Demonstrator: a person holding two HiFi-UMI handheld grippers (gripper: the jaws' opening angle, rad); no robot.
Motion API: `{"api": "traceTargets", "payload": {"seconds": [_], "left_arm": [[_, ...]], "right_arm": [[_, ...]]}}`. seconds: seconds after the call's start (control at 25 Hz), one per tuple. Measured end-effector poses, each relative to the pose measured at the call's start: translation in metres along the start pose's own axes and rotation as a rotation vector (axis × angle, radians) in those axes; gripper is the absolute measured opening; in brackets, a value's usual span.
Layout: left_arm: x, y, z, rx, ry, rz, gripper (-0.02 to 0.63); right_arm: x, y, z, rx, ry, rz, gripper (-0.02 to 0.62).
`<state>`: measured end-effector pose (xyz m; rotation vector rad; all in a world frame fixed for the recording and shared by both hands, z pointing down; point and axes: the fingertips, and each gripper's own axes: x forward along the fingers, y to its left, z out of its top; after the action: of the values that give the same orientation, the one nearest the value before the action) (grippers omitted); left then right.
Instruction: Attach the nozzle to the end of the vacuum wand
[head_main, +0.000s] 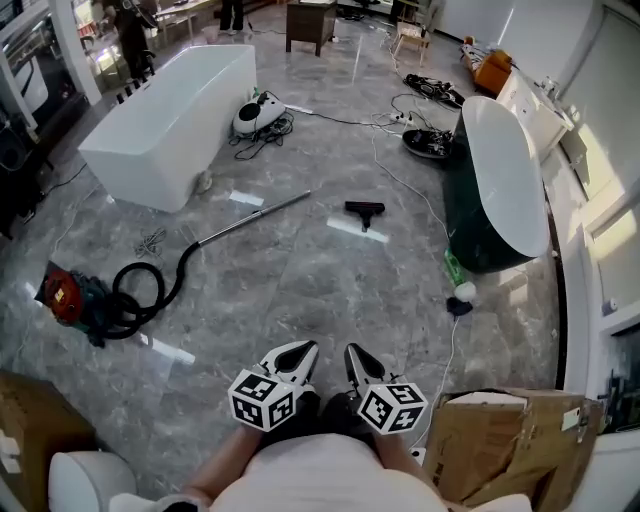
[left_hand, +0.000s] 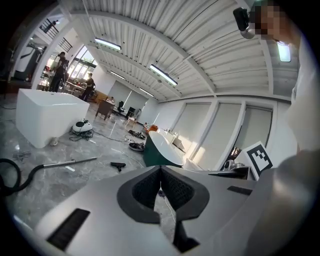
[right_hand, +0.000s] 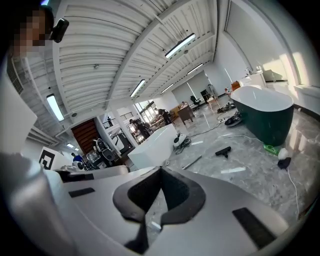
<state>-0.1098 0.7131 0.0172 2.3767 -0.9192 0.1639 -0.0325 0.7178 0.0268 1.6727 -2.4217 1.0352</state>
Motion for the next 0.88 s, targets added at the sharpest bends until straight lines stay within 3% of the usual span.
{"api": "traceTargets", "payload": {"seconds": [0.52, 0.88], "left_arm": [[0.005, 0.014, 0.004, -0.03, -0.002, 0.02, 0.01], [0.049, 0.042, 0.035, -0.059, -0.038, 0.054, 0.009]], "right_arm": [[0.007, -0.015, 0.018, 0.027, -0.068, -0.015, 0.014], [0.048, -0.05, 0.064, 0.017, -0.092, -0.001, 0.014]]}}
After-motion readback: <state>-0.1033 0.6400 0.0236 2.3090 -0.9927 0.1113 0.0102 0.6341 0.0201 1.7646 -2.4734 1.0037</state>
